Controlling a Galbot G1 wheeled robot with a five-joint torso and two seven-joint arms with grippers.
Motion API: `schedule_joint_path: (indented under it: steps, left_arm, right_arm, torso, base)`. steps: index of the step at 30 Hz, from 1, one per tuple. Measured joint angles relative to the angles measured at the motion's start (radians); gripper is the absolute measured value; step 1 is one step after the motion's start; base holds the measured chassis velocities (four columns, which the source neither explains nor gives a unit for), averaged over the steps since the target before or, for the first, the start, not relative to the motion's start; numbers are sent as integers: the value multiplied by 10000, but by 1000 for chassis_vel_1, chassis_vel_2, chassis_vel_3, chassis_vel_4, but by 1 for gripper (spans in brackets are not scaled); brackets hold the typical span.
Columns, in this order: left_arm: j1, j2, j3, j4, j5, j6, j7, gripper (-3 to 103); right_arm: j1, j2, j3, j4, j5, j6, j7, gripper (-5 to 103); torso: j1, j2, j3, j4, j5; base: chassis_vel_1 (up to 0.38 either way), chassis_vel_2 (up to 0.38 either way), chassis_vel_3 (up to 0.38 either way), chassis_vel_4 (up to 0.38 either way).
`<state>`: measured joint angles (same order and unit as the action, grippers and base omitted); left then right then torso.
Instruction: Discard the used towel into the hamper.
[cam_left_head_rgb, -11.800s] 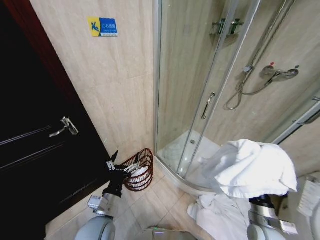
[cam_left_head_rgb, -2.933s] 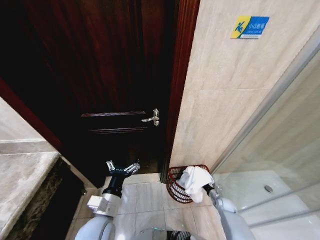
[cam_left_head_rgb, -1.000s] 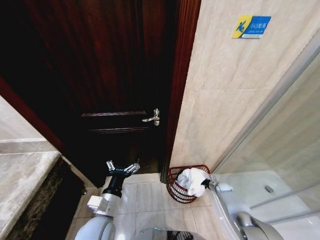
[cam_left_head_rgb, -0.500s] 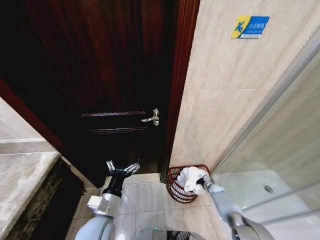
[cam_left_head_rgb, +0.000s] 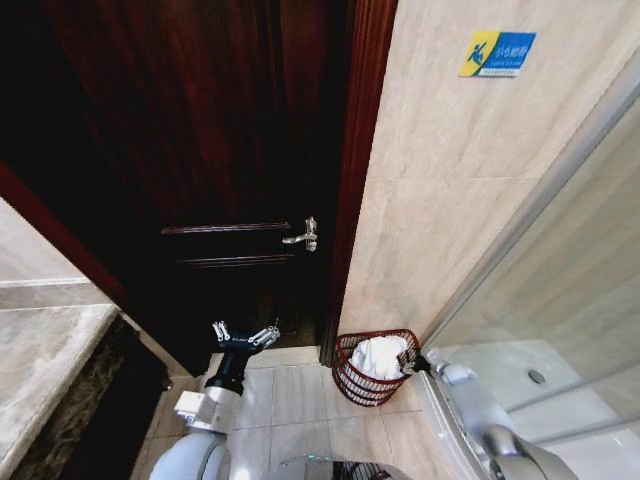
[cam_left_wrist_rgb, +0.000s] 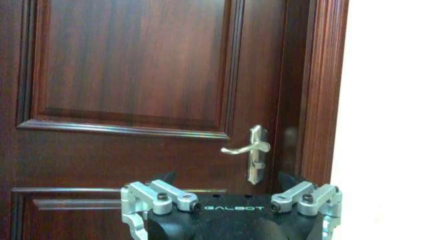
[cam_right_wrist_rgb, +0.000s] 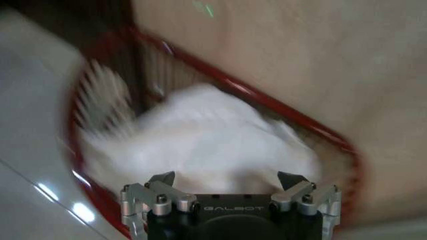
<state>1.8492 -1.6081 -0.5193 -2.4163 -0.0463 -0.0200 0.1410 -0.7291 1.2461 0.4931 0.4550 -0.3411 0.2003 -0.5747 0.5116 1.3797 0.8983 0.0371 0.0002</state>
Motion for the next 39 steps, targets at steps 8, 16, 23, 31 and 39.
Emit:
schedule_joint_path:
  steps: [8,16,23,31,39]
  left_arm:
    - [0,1,0,0,0,0,0,100]
    - [1,0,0,0,-1,0,0,100]
    - [0,0,0,0,0,0,0,100]
    - [0,0,0,0,-1,0,0,100]
    - [0,0,0,0,-1,0,0,100]
  right_arm:
    - [-39,444,-367,41,3228,-858,-973,100]
    - [381,443,-423,-642,2141,-982,1460,100]
    - [615,1383,-612,-1398,3687,-1447,3085,100]
    - [858,1427,-302,-2014,5053,-2837,3729,100]
    - [589,1009,-436,-1144,4114,-1659,2758,100]
  torso:
    - [-1,0,0,3,0]
    - [0,0,0,-4,-1]
    - [0,0,0,4,5]
    - [0,0,0,0,0]
    - [0,0,0,-3,-6]
  base:
    - [0,0,0,0]
    - [0,0,0,0]
    - [0,0,0,0]
    - [0,0,0,0]
    - [0,0,0,0]
